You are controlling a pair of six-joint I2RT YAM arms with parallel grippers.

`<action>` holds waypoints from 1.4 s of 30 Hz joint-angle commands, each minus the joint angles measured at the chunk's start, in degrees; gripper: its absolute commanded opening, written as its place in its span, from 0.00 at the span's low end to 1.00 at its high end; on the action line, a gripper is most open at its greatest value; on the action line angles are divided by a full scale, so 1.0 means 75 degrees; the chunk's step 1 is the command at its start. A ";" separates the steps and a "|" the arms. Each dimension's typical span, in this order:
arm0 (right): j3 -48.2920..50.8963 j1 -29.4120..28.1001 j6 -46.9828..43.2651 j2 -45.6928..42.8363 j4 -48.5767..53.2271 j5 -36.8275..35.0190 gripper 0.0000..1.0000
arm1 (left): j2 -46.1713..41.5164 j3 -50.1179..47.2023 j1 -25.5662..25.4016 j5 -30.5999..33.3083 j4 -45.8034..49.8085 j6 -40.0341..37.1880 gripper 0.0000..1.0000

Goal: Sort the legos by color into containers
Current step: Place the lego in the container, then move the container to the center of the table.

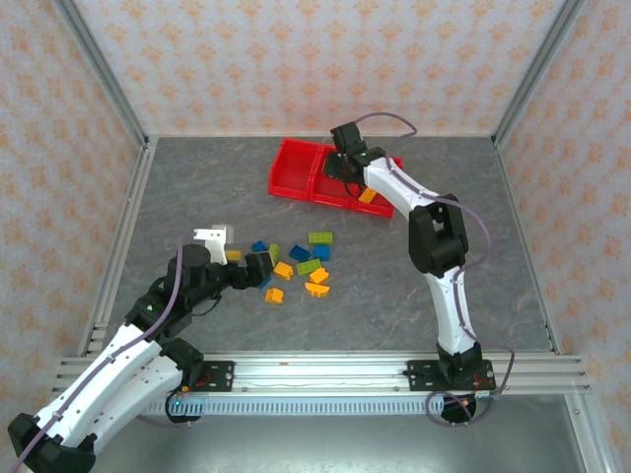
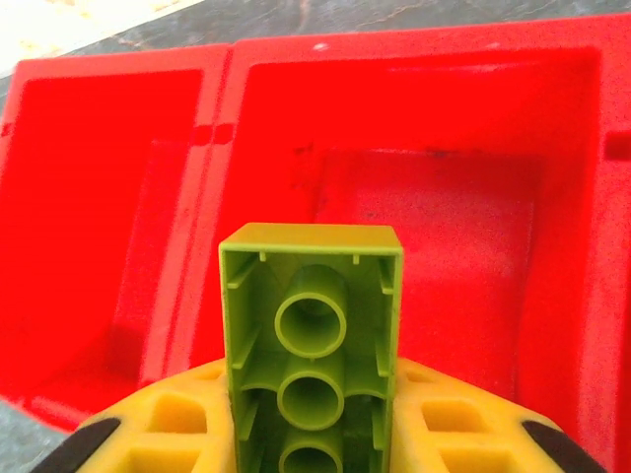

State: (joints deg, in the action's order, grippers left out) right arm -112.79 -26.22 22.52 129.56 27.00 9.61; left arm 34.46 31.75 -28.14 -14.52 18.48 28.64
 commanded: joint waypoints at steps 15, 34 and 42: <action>-0.0240 0.0017 0.0065 -0.0305 0.0079 0.0321 0.71 | 0.0294 0.0032 -0.0065 0.0081 -0.0015 -0.0081 0.99; 0.1534 0.0660 -0.0031 -0.2296 0.1103 -0.1876 0.68 | 0.0272 0.0009 -0.0075 0.0062 -0.0026 -0.0049 0.99; 0.2793 0.1346 -0.0350 -0.2755 0.0813 -0.1705 0.62 | 0.0292 0.0009 -0.0073 0.0044 -0.0035 -0.0039 0.99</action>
State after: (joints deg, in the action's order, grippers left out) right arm -93.19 -16.29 21.61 111.04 33.01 -1.43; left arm 36.88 31.75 -28.14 -14.55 18.50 28.51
